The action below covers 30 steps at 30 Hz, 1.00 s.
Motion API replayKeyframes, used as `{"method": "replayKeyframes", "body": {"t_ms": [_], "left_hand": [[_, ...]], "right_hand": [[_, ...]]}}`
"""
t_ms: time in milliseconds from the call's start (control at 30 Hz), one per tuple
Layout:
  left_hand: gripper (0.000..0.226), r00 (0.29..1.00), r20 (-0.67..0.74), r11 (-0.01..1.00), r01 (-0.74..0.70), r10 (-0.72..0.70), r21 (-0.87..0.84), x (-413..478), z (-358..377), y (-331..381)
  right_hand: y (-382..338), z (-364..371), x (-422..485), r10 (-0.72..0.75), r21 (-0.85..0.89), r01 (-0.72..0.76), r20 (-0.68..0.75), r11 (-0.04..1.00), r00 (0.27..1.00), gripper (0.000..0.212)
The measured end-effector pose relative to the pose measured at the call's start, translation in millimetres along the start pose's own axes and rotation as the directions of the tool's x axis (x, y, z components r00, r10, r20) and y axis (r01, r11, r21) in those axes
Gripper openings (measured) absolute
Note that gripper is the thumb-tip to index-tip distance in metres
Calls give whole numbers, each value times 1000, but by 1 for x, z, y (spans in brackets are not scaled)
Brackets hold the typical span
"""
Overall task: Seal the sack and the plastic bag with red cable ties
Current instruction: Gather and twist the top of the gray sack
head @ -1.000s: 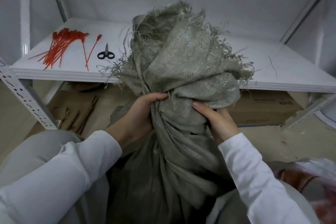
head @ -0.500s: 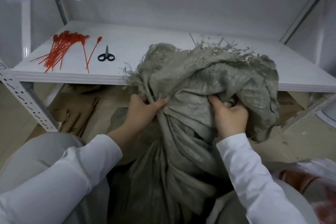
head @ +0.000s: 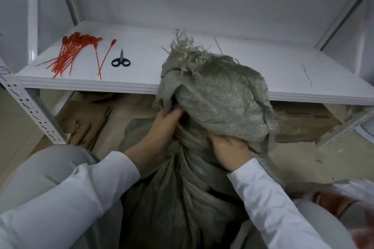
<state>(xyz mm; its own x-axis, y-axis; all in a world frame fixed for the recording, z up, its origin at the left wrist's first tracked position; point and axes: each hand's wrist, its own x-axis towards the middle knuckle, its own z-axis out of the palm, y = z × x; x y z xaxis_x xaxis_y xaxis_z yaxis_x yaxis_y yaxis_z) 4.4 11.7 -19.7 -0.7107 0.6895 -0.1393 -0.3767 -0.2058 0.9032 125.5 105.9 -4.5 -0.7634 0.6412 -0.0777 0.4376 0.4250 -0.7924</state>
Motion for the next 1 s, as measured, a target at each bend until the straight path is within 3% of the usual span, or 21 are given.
{"method": "replayKeyframes", "body": {"t_ms": [67, 100, 133, 167, 200, 300, 367, 467, 567, 667, 767, 867, 933, 1000], "left_hand": [[21, 995, -39, 990, 83, -88, -110, 4, -3, 4], [26, 991, -60, 985, 109, -118, -134, 7, -5, 6], [28, 987, -77, 984, 129, -139, -126, 8, -7, 9], [26, 985, -78, 985, 147, -155, -92, 10, -8, 10], [24, 981, -64, 983, 178, -181, -50, 9, -9, 12], [23, 962, -6, 958, 272, -273, 93, 9, -7, 11], [32, 943, 43, 933, 318, -329, 165, 8, -4, 8], [64, 909, 174, 917, 342, -378, 205, 3, 2, 5], [48, 886, 304, 936, 320, -350, 146, -3, 7, -3], [41, 916, 278, 956, 292, -289, 32, -3, 9, -9], [39, 931, 172, 938, 338, -321, -76, 2, 2, 1], [39, 959, 111, 945, 277, -261, -173, 8, -7, 17], [37, 972, 90, 947, 232, -217, -223, 9, -10, 24], [35, 975, 81, 937, 221, -207, -269, 9, -11, 29]], "right_hand": [[-1, -2, -5, -221, 135, 236, -117, 962, 968, 56], [-3, -2, -1, -360, 165, 403, -236, 900, 903, 42], [-4, -2, 4, -352, 279, 441, -316, 853, 881, 22], [-3, -4, 7, -321, 393, 426, -307, 815, 896, 13], [-5, -8, 9, -314, 465, 416, -284, 782, 906, 17], [-16, -25, 17, -343, 447, 477, -350, 756, 872, 29], [-23, -31, 25, -340, 477, 475, -344, 740, 875, 28], [-25, -21, 37, -419, 437, 460, -192, 773, 887, 20], [-27, -5, 35, -416, 342, 386, 16, 857, 909, 29], [-29, 2, 27, -384, 498, 265, 153, 826, 911, 38], [-27, -4, 33, -390, 644, 323, -41, 694, 920, 38], [-9, -18, 46, -270, 481, 401, -320, 780, 908, 16], [3, -21, 47, -210, 412, 315, -280, 855, 937, 22], [12, -18, 48, -157, 373, 194, -127, 907, 979, 30]]}}
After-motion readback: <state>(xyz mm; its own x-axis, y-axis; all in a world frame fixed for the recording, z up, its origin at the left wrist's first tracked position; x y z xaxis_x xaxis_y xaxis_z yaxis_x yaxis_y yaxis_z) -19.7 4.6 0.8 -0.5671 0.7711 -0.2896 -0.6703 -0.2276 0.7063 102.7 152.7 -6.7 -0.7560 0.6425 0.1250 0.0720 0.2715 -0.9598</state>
